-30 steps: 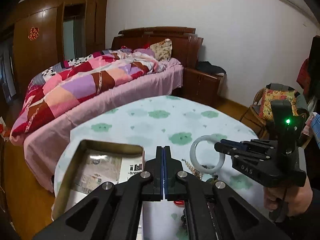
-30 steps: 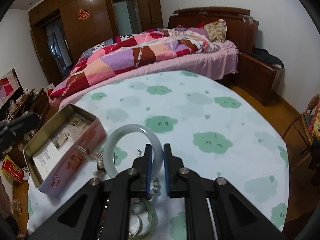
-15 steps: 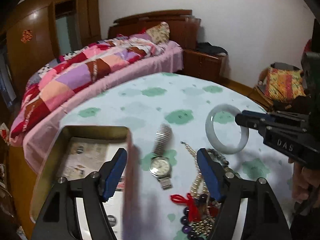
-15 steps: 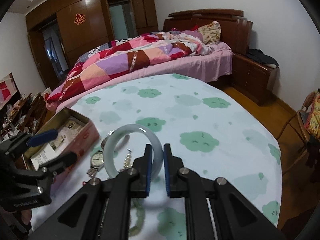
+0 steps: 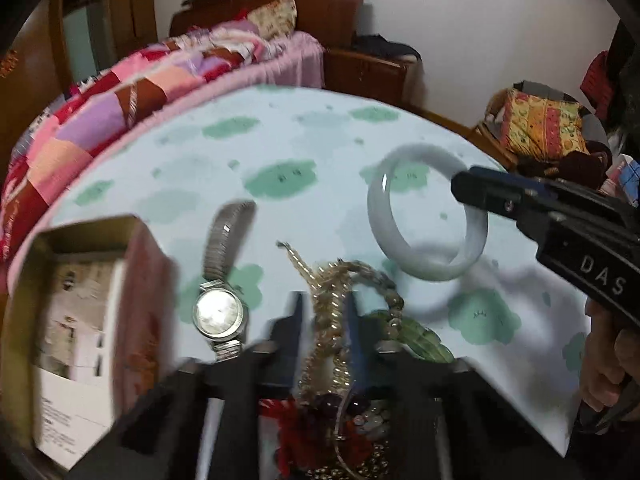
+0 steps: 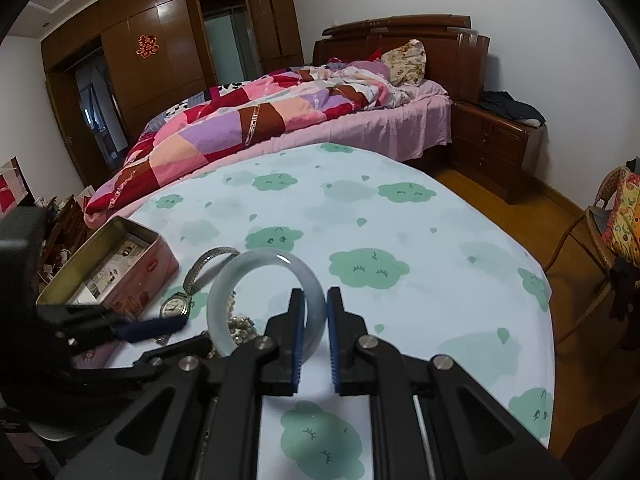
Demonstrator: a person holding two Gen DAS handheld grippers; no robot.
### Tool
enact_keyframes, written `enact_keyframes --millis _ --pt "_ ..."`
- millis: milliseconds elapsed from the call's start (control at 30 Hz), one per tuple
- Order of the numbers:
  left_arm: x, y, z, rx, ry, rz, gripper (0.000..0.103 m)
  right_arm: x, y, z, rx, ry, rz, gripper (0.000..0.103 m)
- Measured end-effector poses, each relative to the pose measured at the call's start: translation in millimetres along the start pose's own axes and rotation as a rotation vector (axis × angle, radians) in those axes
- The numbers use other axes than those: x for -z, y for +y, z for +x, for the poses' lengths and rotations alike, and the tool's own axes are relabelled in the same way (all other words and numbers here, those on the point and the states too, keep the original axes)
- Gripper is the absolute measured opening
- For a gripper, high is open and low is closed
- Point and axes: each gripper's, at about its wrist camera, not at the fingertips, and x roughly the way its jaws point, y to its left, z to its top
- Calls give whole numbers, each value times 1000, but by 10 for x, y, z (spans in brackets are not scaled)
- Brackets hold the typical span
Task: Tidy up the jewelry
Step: 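Grasp the brown bead bracelet with the left gripper while the right gripper holds the white bangle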
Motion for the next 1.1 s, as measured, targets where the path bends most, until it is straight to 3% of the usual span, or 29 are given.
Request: enact_keyframes --millis 100,133,333,467,567,600,633,700,733,867,933,1000,1100 --pt "-5 -5 -194 9 -54 -1 7 10 -28 -31 1 -8 2 13" --pt "-12 -6 -267 7 -69 2 0 11 -34 -43 3 -11 2 13" --pt "-89 121 -744 14 -170 2 0 -31 21 -109 4 -26 -9 13" --pt "-112 248 -814 18 -176 -4 0 -84 147 -116 -3 -31 -33 13" --pt "-78 189 -720 -22 -150 24 1 -109 199 -94 -1 -32 -45 13" --pt "-62 154 -666 -31 -131 30 11 -113 207 -85 3 -31 -47 13" --pt "-42 123 -597 -37 -112 32 36 -112 207 -81 6 -30 -48 13" --pt "-7 107 -523 -42 -120 17 66 -97 205 -77 17 -28 -54 13" --pt "6 109 -492 -41 -132 9 67 -88 196 -77 21 -27 -57 13" --pt "9 145 -300 -24 -94 -21 67 -63 135 -94 29 -32 -45 13" --pt "12 155 -222 -25 -72 -24 45 -57 99 -103 28 -36 -35 14" --pt "15 158 -117 -7 -36 -30 32 -51 68 -104 28 -39 -27 15" --pt "29 135 0 13 -6 -35 31 -36 56 -98 24 -37 -20 16"
